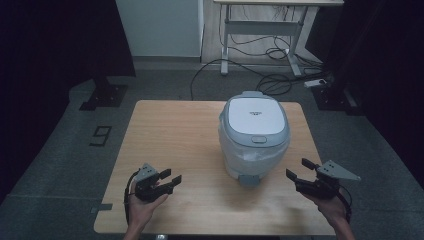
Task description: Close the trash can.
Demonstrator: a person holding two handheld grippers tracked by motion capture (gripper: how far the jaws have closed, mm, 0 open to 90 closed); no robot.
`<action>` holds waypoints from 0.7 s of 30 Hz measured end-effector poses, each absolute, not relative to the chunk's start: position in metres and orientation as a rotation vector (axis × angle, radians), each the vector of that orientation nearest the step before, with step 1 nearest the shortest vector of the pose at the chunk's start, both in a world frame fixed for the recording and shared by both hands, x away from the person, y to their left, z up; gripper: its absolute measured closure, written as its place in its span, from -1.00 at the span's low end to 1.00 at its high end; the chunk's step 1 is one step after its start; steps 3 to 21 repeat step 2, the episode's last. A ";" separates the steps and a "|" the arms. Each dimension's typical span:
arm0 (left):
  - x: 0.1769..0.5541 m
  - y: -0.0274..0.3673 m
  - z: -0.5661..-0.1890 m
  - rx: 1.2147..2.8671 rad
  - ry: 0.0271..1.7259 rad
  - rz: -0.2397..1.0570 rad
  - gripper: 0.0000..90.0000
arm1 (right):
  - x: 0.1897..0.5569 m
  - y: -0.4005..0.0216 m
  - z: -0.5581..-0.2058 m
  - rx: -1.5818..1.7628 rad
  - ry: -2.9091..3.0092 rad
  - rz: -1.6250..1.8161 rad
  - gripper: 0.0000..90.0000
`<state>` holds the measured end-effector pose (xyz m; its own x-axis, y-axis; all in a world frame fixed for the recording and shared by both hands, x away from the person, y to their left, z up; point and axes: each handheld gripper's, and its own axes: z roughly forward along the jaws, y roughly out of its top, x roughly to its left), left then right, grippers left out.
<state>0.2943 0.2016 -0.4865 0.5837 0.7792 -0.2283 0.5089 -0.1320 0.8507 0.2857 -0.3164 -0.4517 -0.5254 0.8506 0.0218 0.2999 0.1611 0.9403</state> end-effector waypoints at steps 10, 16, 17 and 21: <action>0.295 0.202 -0.487 1.793 1.057 0.335 -0.02 | 0.286 -0.317 -0.452 1.089 1.915 1.357 -0.46; 0.295 0.202 -0.487 1.793 1.057 0.335 -0.02 | 0.286 -0.317 -0.452 1.089 1.915 1.357 -0.46; 0.295 0.202 -0.487 1.793 1.057 0.335 -0.02 | 0.286 -0.317 -0.452 1.089 1.915 1.357 -0.46; 0.295 0.202 -0.487 1.793 1.057 0.335 -0.02 | 0.286 -0.317 -0.452 1.089 1.915 1.357 -0.46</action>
